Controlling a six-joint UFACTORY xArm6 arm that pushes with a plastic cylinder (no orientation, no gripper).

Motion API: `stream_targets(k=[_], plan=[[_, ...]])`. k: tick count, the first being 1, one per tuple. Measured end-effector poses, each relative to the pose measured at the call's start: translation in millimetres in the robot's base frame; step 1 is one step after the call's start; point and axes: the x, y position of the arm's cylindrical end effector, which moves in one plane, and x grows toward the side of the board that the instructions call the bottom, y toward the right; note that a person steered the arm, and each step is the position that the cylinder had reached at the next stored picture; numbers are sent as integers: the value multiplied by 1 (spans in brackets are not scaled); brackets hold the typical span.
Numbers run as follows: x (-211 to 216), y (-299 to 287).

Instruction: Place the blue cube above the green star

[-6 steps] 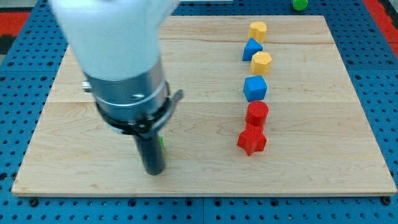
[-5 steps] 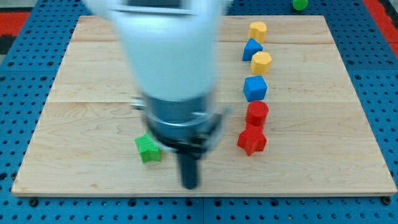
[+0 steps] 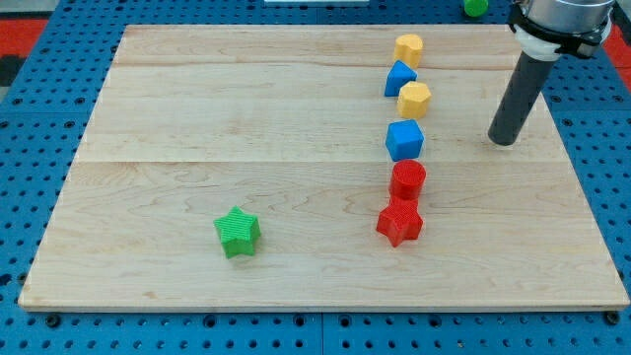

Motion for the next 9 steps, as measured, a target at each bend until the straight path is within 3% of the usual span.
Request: stream_targets(k=[5,6,8,9], plan=[[7,-3],[4,-35],[4,-181],[-12,-215]])
